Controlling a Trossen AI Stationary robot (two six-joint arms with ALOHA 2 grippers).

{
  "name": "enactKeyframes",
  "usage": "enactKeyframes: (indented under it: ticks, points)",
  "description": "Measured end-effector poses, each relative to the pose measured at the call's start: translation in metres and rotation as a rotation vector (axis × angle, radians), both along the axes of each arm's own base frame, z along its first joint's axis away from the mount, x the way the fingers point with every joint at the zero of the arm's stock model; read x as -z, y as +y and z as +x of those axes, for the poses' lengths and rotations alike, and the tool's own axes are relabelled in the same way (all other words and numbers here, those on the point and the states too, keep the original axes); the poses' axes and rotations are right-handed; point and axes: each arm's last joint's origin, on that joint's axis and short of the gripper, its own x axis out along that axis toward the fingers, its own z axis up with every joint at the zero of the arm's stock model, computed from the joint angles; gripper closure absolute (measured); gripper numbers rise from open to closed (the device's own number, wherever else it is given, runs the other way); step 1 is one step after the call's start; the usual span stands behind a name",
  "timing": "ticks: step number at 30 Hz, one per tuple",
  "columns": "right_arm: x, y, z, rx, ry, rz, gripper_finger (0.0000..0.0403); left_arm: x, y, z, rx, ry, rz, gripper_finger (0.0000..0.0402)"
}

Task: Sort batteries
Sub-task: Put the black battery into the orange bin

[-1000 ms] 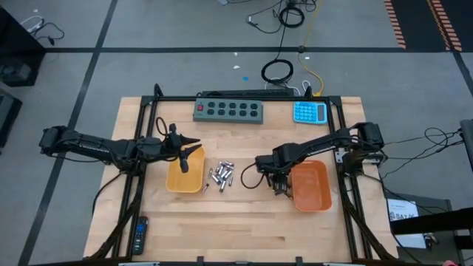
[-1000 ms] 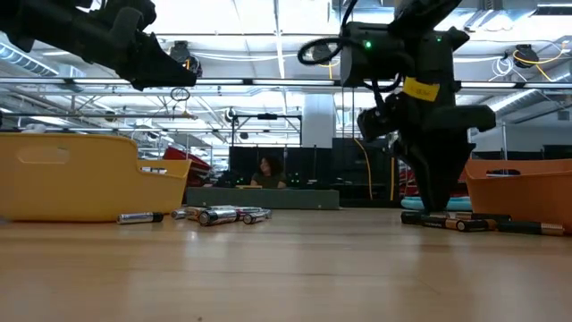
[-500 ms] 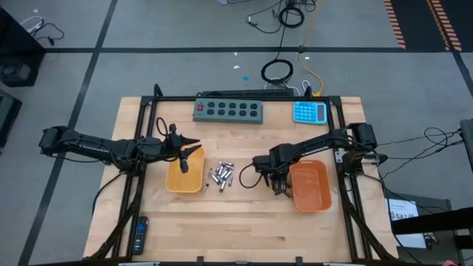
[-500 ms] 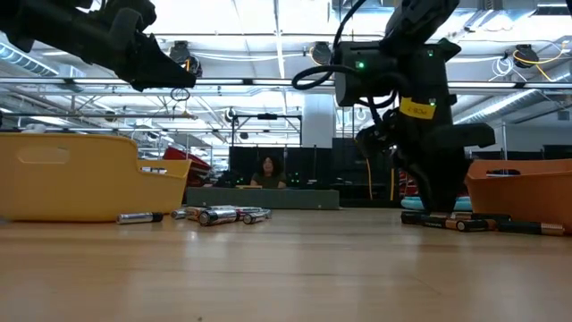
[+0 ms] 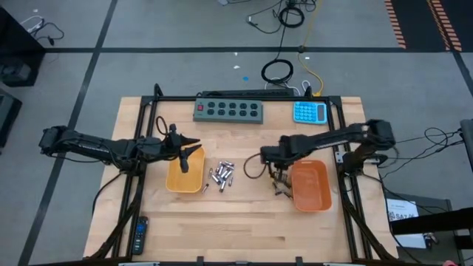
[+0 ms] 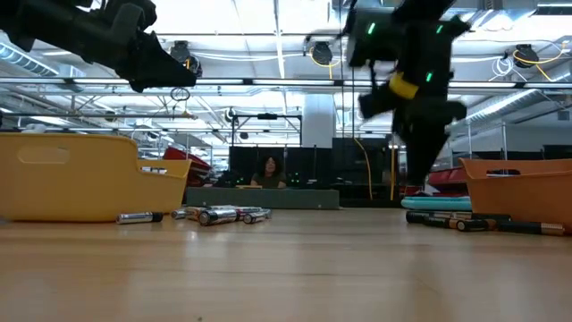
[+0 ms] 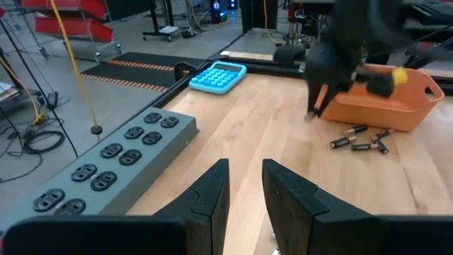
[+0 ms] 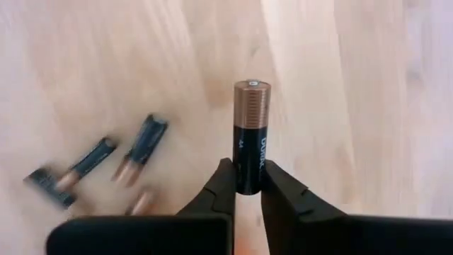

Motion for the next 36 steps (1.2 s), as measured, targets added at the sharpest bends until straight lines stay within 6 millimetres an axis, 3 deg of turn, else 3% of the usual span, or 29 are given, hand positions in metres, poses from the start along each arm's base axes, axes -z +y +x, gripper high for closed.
enactKeyframes:
  ticks: [5,11,16,19,22,30,36]
  points:
    - [-0.025,0.026,-0.027,0.083,0.022,-0.009,0.0381,-0.015,0.002,0.007,0.029,0.045,-0.031,0.0305]
    - [-0.012,0.061,-0.053,0.144,0.134,0.109,0.0379,-0.013,0.008,0.031,0.091,0.15,-0.072,0.0304]
    - [0.0,0.068,-0.065,0.204,0.175,0.074,0.0298,-0.007,0.01,0.05,0.104,0.208,-0.045,0.0304]
    - [0.0,0.068,-0.065,0.208,0.17,0.075,0.0243,-0.007,0.009,0.058,0.119,0.175,-0.037,0.0304]
    - [-0.004,0.067,-0.065,0.204,0.177,0.041,0.0219,-0.006,0.005,0.062,0.137,0.151,-0.034,0.0304]
    - [-0.038,0.062,-0.031,0.129,-0.052,0.02,0.025,0.006,-0.01,0.071,0.204,0.132,-0.003,0.0304]
    - [-0.033,0.044,-0.007,0.071,-0.139,0.042,0.0267,0.01,-0.016,0.078,0.207,0.108,0.006,0.0304]
